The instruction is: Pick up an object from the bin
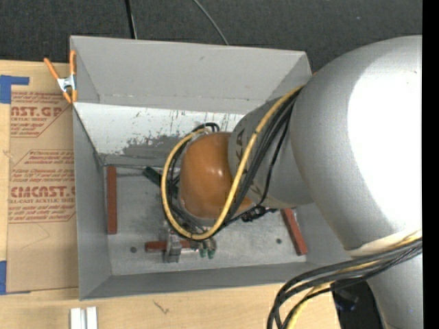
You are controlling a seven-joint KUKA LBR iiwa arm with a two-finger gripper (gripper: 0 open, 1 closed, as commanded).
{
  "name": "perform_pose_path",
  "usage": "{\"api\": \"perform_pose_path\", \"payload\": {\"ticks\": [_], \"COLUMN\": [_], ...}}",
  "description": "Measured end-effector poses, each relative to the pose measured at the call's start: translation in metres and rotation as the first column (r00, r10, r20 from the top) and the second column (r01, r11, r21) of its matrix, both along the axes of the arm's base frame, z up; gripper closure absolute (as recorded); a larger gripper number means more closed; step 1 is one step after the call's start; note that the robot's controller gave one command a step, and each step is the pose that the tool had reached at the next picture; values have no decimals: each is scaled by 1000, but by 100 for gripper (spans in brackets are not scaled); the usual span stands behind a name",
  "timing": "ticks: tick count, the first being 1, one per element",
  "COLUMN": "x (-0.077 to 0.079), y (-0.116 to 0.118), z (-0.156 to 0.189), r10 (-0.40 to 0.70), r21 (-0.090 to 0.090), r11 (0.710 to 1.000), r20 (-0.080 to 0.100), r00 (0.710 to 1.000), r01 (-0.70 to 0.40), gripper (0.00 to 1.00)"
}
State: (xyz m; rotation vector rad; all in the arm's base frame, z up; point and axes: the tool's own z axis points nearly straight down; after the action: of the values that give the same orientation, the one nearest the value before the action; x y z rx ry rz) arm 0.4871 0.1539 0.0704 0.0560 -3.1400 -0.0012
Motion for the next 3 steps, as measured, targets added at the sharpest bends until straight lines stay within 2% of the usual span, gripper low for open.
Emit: {"api": "perform_pose_path", "payload": {"ticks": [2, 3], "x": [-1, -1], "y": [0, 0], "z": [16, 27], "r10": [0, 0], "r21": [-1, 0], "r11": [1000, 1000], "r20": [-4, 1], "r00": [1000, 1000], "r01": [-1, 0], "gripper": [100, 100]}}
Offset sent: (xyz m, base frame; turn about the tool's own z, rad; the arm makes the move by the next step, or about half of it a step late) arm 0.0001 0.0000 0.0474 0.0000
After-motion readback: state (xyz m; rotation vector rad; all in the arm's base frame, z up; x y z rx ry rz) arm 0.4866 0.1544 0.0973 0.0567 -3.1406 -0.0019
